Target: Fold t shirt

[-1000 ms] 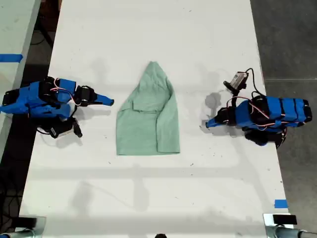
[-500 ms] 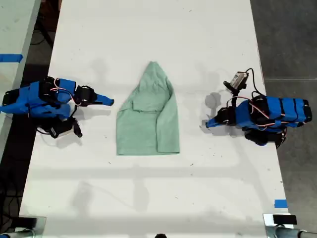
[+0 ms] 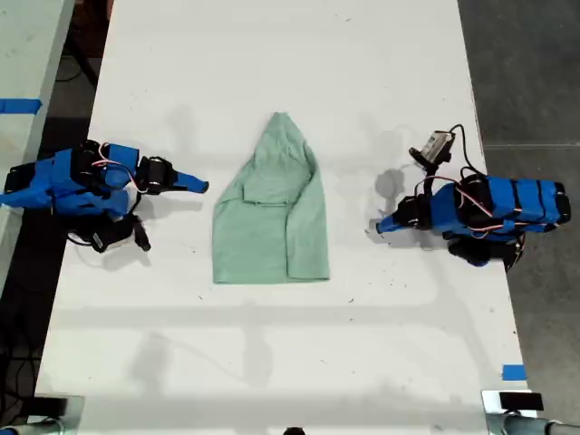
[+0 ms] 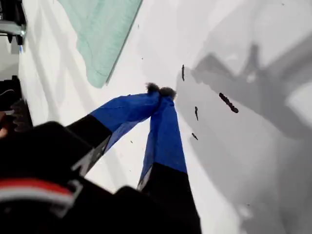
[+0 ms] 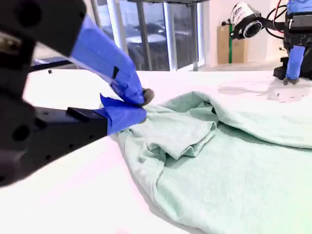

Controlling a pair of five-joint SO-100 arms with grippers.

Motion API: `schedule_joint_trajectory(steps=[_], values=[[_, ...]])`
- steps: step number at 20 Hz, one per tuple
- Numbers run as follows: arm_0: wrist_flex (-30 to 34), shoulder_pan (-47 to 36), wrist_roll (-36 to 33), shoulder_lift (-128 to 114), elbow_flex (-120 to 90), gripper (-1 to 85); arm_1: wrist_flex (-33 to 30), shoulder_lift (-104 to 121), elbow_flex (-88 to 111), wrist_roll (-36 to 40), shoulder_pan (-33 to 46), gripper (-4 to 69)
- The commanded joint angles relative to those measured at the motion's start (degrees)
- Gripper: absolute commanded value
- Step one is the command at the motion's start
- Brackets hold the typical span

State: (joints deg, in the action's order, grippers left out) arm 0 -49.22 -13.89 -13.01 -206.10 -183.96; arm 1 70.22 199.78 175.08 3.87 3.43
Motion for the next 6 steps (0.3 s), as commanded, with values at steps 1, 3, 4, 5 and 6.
schedule_joint_trajectory(steps=[1,3,4,5,6], values=[[0.1,0.5,0.2,-0.4,-0.1,-0.2,0.4,0.9,2.5,-0.1,-0.2,-1.1],[0.1,0.5,0.2,-0.4,-0.1,-0.2,1.2,0.9,2.0,0.3,-0.3,-1.1],[0.1,0.5,0.2,-0.4,-0.1,-0.2,1.4,0.9,1.9,0.4,-0.3,-1.1],[0.1,0.5,0.2,-0.4,-0.1,-0.2,1.6,0.9,1.8,0.5,-0.3,-1.1],[0.1,0.5,0.2,-0.4,-0.1,-0.2,1.7,0.9,1.8,0.5,-0.3,-1.1]])
